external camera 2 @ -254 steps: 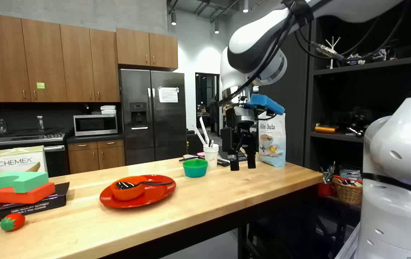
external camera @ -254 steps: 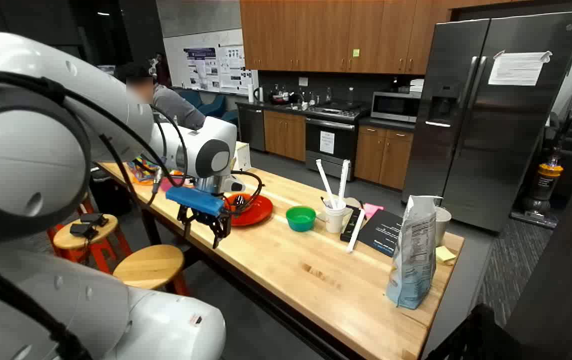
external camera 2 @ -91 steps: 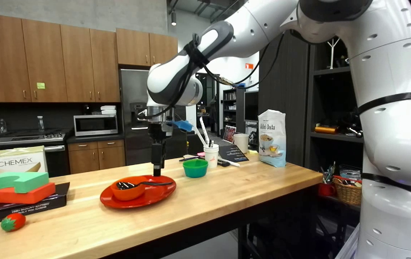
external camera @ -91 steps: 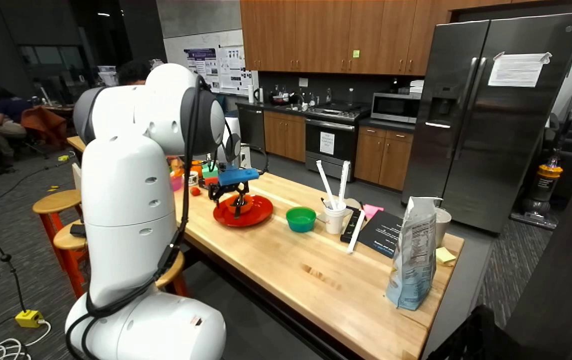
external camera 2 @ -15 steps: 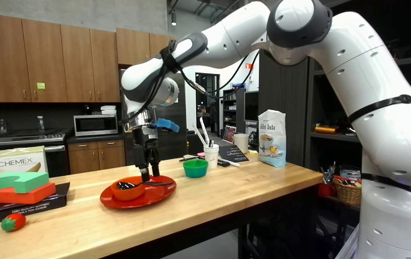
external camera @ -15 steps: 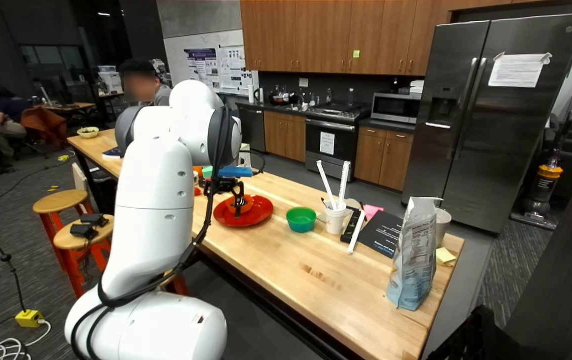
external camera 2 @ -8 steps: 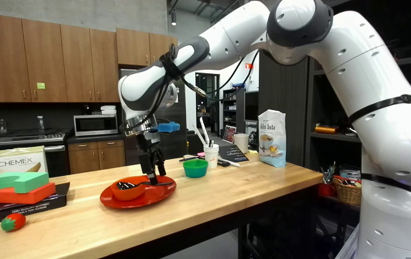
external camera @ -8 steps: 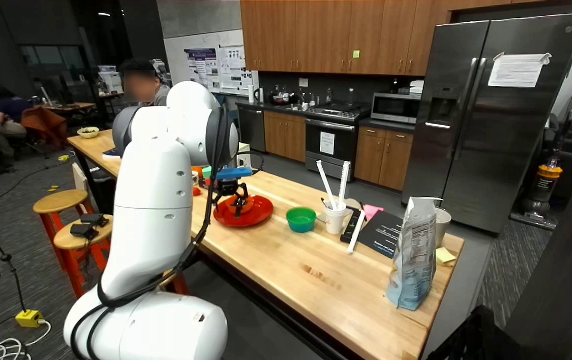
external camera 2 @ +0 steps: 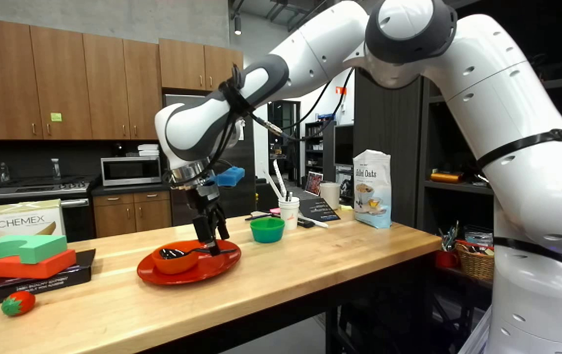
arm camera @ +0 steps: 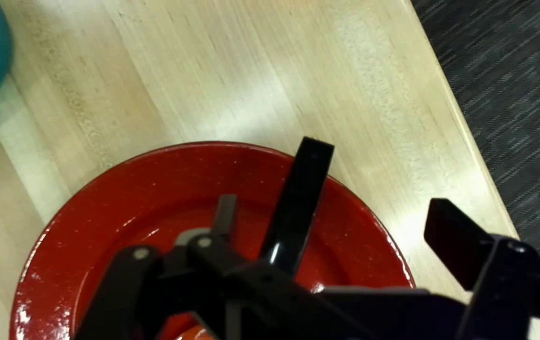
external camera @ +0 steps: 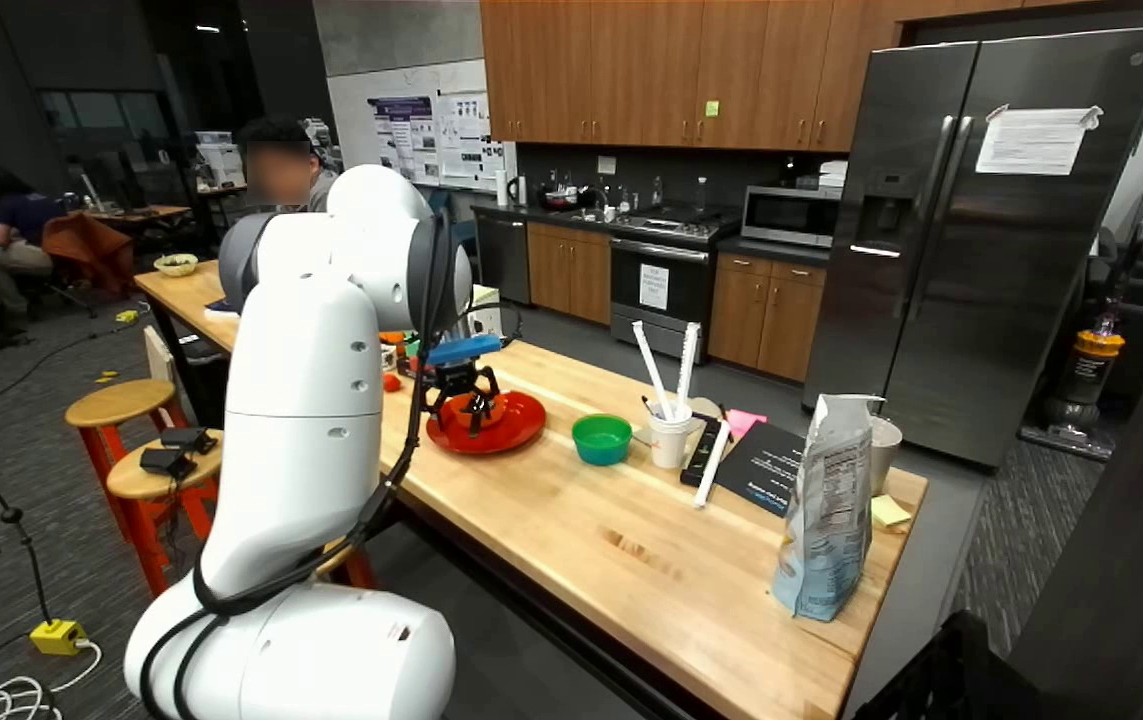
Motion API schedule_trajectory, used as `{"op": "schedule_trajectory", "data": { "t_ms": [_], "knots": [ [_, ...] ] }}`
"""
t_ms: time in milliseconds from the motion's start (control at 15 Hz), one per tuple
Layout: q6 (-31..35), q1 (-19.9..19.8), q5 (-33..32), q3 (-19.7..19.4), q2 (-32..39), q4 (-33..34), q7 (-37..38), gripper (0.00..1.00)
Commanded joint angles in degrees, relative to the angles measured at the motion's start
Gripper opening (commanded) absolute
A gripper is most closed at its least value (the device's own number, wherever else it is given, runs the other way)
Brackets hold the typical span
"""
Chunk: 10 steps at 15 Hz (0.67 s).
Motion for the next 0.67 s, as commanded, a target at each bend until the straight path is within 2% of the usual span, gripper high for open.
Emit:
{"op": "schedule_trajectory", "data": {
  "t_ms": [0, 600],
  "knots": [
    [1.7, 0.4, -1.2, -1.2, -1.8, -2.7, 1.5, 1.0],
    [7.3, -0.8, -0.3, -2.6, -1.9, -5.4, 1.0, 1.0]
  ]
}}
